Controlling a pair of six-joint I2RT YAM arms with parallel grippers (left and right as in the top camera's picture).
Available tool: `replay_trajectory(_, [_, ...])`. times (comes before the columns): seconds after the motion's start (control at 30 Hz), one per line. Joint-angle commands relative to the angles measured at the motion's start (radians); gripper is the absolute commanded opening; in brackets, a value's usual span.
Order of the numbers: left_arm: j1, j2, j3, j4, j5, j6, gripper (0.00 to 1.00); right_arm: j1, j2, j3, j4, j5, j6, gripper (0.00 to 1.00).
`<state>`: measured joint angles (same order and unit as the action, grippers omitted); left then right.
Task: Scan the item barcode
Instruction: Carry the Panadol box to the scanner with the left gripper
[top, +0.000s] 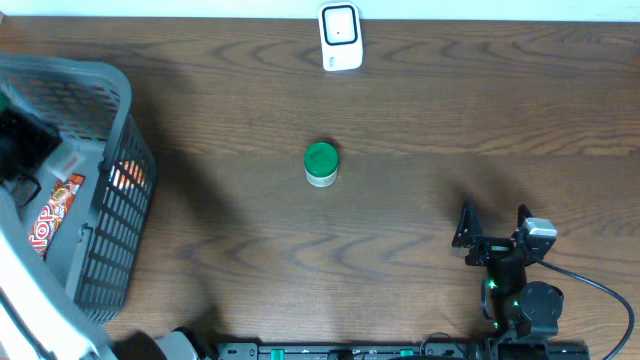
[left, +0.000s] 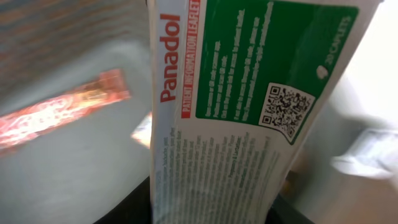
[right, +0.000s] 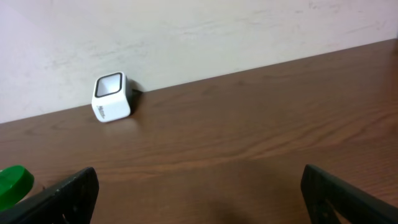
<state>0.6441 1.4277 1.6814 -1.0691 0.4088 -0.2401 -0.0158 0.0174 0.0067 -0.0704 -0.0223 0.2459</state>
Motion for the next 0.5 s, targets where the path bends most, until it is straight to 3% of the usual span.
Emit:
replay_trajectory(0.0, [-0.026,-0.087,0.026,0.032,0.382,-0.091,0.37,-0.009,-0.004,-0.001,-0.004,0.006,0.008,0.99])
replay_trajectory(0.13, [-0.144,-0.129,0.025,0.034,0.426,-0.156,0.37,-0.009,-0.004,-0.001,-0.004,0.006,0.008,0.99])
replay_trajectory(0.3, [-0.453,-0.099,0.024,0.044,0.399,-0.158,0.37,-0.009,-0.004,-0.001,-0.004,0.006,0.008,0.99])
replay_trajectory(0.47, [-0.798,-0.001,0.024,0.073,0.169,-0.155,0.37,-0.009,-0.004,-0.001,-0.004,0.006,0.008,0.99])
